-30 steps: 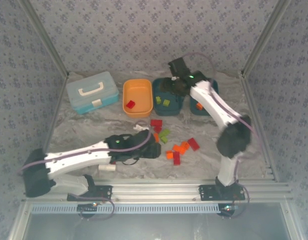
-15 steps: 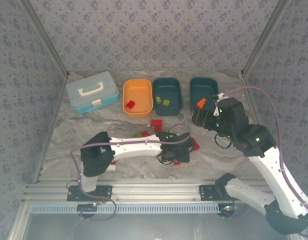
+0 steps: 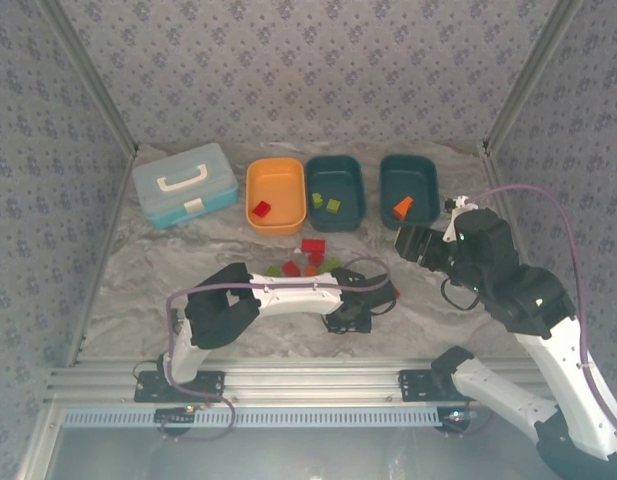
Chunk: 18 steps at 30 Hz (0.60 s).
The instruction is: Sort the legos into containers by color
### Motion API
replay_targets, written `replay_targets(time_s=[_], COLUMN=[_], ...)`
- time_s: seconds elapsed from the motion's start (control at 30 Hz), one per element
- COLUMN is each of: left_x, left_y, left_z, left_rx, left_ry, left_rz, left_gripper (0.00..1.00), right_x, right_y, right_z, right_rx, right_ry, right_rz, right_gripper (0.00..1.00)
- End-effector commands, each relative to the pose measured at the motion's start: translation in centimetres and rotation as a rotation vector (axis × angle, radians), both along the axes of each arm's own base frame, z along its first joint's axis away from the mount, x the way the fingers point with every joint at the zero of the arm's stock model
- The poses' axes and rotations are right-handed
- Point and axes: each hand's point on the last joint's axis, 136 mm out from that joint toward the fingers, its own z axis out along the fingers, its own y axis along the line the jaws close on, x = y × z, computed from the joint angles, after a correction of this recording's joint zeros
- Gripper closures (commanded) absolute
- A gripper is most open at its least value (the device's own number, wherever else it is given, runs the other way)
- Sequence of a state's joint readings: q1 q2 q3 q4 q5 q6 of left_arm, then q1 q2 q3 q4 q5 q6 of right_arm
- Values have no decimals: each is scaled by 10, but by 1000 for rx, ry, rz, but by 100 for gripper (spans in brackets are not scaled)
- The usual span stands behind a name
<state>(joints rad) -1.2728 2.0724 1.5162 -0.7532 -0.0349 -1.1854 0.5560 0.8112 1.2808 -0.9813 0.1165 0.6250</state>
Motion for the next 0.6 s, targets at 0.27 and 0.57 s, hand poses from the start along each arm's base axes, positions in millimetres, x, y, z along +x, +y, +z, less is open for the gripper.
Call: replay_targets(time_s=[0.27, 0.57], left_x=[0, 79], left_y=[-15, 41], left_z=[60, 154], left_rx=[-72, -138], left_ry=[-139, -285], left_rz=[-85, 3], left_gripper=[78, 79], right_x=[-3, -4], right_y=[-2, 6], right_z=[11, 44], right_rx=[27, 105], right_ry=[-13, -102], right_rz=[-6, 30], right_gripper=[29, 29])
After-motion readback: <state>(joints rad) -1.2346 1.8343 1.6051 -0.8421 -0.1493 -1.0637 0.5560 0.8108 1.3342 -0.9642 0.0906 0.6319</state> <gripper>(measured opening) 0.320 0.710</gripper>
